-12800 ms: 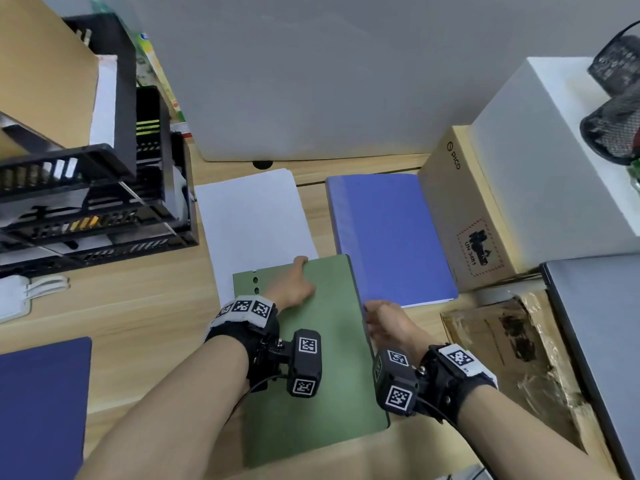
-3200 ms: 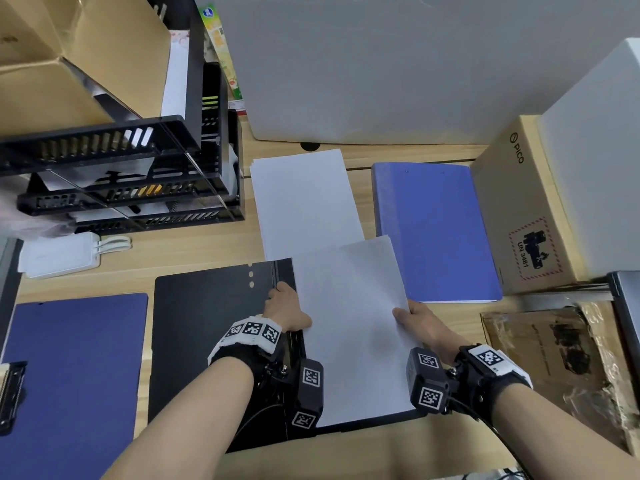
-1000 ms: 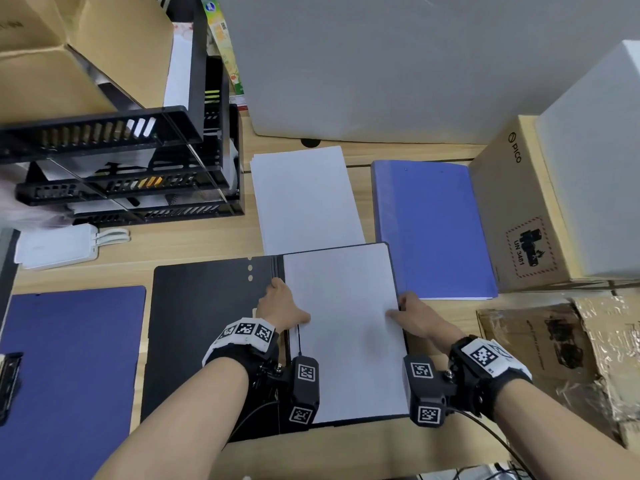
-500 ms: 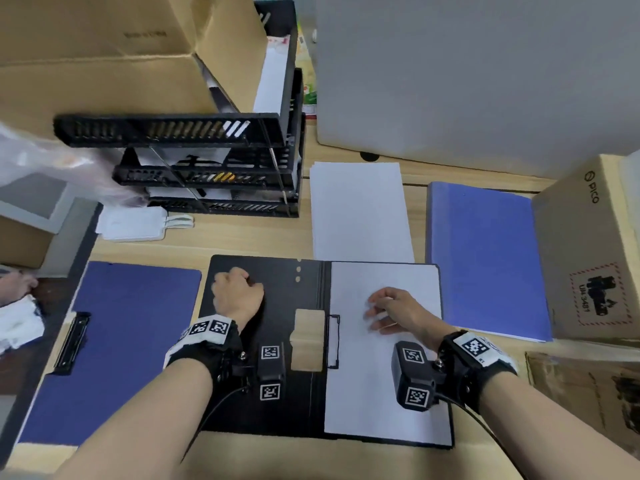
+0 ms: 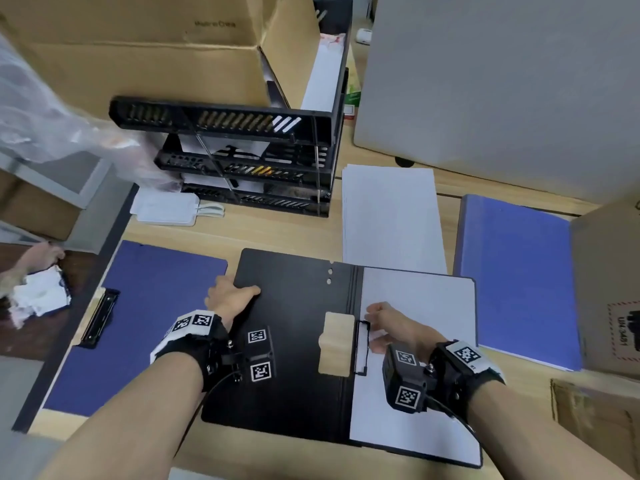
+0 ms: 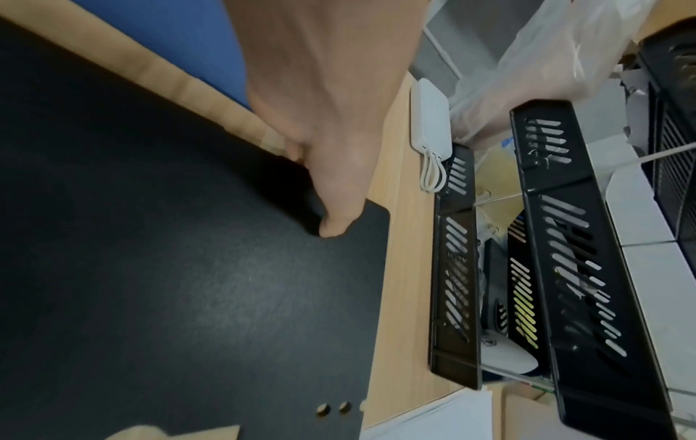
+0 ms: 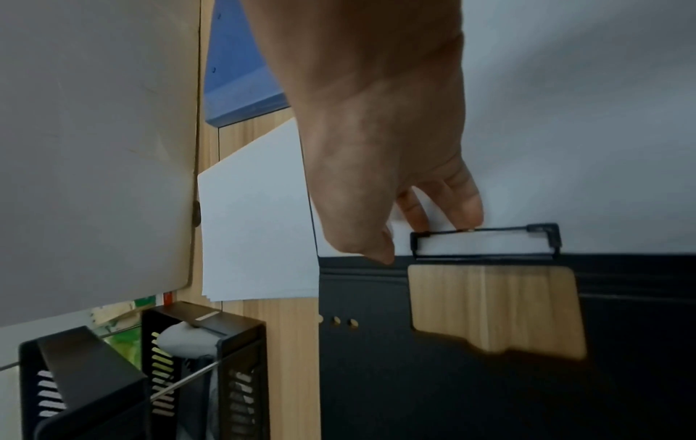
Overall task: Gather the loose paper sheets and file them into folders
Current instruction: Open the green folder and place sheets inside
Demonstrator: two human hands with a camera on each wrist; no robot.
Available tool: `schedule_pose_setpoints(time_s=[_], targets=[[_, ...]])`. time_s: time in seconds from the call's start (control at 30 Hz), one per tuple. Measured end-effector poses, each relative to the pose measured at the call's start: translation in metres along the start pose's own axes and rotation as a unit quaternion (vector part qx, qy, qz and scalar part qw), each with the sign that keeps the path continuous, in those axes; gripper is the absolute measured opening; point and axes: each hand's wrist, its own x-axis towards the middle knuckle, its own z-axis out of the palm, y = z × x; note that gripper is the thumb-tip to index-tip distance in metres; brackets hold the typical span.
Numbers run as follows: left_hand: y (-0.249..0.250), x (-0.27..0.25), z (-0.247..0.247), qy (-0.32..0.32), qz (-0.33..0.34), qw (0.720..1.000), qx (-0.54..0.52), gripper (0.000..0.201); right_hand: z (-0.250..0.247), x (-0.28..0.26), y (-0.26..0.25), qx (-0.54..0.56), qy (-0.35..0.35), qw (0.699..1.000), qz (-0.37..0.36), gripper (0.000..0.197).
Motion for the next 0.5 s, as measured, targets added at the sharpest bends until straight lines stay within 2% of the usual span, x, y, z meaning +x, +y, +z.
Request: schedule_pose_setpoints(time_s=[0.1, 0.2, 0.3, 0.5], targets=[[0.013, -0.012, -0.009, -0.060, 0.023, 0.991, -0.116, 0.035, 0.001, -0.003, 0.000, 0.035, 0.005, 0.999, 0.007, 0.024], [0.035, -0.030, -0.014, -0.112, 0.069, 0.976, -0.176, 0.020, 0.006, -0.008, -0.009, 0.091, 0.006, 0.996, 0.013, 0.006], [0.050, -0.047, -0.017, -0.132, 0.106, 0.964, -0.207, 0.022, 0.012, -0.005, -0.008, 0.052, 0.014, 0.998, -0.020, 0.015], [0.059, -0.070, -0.030, -0.232, 0.113, 0.938, -0.232, 0.027, -0.001, -0.015, 0.014, 0.050, 0.024, 0.998, -0.026, 0.019]])
